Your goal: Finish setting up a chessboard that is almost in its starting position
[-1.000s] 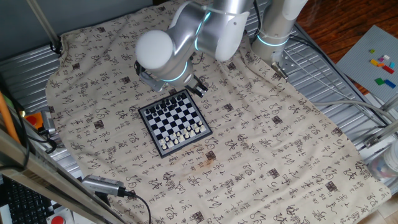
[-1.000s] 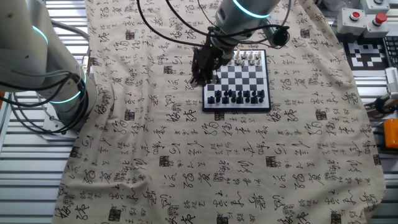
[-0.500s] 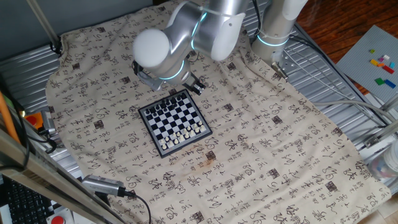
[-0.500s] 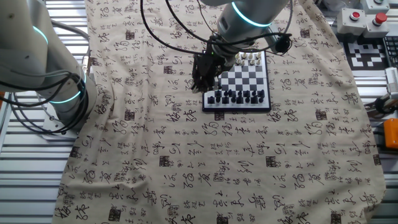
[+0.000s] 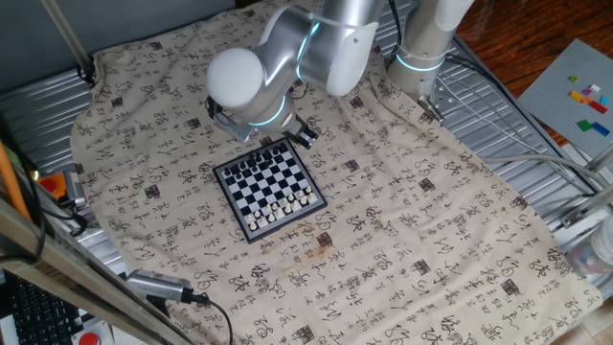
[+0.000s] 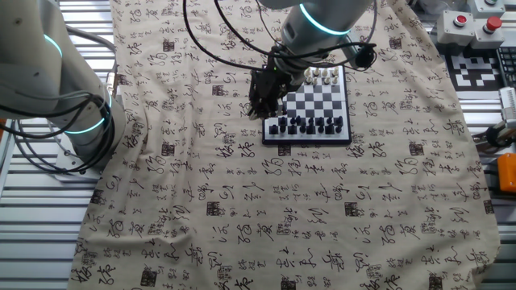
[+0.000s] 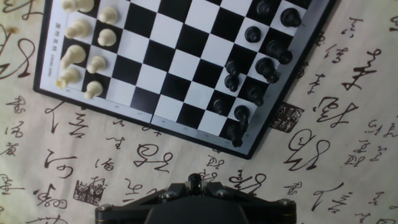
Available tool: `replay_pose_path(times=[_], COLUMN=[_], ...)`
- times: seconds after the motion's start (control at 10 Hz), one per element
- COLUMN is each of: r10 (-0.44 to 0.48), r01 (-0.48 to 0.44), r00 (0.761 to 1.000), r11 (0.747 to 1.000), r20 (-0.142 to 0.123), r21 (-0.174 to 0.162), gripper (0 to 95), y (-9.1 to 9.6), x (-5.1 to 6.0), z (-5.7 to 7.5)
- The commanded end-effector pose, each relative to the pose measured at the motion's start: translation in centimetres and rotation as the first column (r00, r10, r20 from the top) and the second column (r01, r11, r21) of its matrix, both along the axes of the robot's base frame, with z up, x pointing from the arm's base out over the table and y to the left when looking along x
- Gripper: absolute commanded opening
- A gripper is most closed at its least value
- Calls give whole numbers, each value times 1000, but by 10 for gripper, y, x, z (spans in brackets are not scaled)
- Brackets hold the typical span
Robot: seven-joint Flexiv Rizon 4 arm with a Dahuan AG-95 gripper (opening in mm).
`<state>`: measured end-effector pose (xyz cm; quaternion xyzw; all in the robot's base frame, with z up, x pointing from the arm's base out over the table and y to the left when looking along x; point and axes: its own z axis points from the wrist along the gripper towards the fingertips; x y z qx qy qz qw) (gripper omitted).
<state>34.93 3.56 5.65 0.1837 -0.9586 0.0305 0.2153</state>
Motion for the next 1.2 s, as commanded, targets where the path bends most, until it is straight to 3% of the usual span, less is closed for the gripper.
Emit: replay_pose_path(times=[0.1,0.6,1.0,1.2], r10=[2,15,-37,-81], r01=[-2,-15,37,80], r00=[1000,1000,999,997], r11=[1000,1000,999,994], r20=[1,-4,7,17], r21=[-6,-4,5,68], gripper=[0,0,0,0], y=[0,0,0,4], x=[-1,-1,-1,-2], z=[0,2,7,9])
